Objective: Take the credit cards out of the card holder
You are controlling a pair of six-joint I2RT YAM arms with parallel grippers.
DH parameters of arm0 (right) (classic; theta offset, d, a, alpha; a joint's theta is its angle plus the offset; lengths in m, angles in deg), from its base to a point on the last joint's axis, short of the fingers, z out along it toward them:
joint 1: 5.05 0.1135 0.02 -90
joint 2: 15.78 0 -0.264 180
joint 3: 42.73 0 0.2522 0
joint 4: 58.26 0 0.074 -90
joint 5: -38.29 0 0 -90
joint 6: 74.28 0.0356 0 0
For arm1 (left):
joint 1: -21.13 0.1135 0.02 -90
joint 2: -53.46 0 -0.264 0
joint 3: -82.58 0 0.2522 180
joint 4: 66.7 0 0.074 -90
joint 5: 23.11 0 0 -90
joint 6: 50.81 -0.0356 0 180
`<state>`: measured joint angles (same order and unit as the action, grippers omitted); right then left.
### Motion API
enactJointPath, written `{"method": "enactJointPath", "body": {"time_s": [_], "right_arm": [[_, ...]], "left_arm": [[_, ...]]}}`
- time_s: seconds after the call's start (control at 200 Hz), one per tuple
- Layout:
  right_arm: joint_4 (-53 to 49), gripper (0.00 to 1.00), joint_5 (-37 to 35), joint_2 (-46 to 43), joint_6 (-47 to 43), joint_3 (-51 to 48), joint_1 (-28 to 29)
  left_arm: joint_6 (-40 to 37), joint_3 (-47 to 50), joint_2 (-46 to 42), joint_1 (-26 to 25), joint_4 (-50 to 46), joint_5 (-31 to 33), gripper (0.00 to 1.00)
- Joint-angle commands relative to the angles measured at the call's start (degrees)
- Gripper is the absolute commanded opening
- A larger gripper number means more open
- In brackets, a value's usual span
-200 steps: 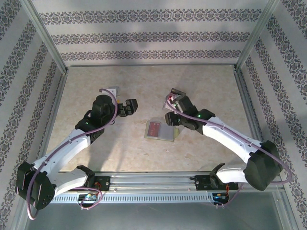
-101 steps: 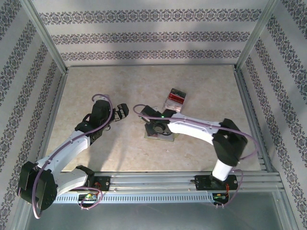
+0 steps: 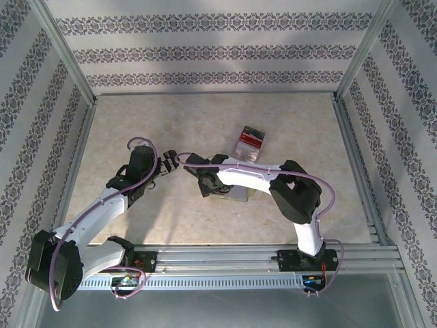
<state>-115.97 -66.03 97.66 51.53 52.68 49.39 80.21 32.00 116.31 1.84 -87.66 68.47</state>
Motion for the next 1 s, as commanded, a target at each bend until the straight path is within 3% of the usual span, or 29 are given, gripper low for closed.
{"method": "enactJointPath", "body": {"time_s": [0.0, 0.365, 0.859, 0.994], "right_arm": [[-0.89, 0.68, -0.81, 1.11, 1.19, -0.32, -0.85], [0.08, 0.68, 0.53, 3.64, 0.67, -1.23, -1.87], [1.41, 0.43, -1.47, -0.52, 1.23, -4.97, -2.14], [0.99, 0.44, -4.47, -3.05, 1.76, -6.60, -2.22]], "left_arm": [[1.25, 1.22, 0.11, 0.99, 1.32, -0.91, 0.99], [1.56, 0.78, 1.42, 1.48, 1.85, -2.41, 0.99], [-0.74, -1.13, 3.12, 1.67, 3.16, -6.61, 0.99], [-1.60, -1.91, 2.79, 1.55, 2.64, -7.12, 0.99]]}}
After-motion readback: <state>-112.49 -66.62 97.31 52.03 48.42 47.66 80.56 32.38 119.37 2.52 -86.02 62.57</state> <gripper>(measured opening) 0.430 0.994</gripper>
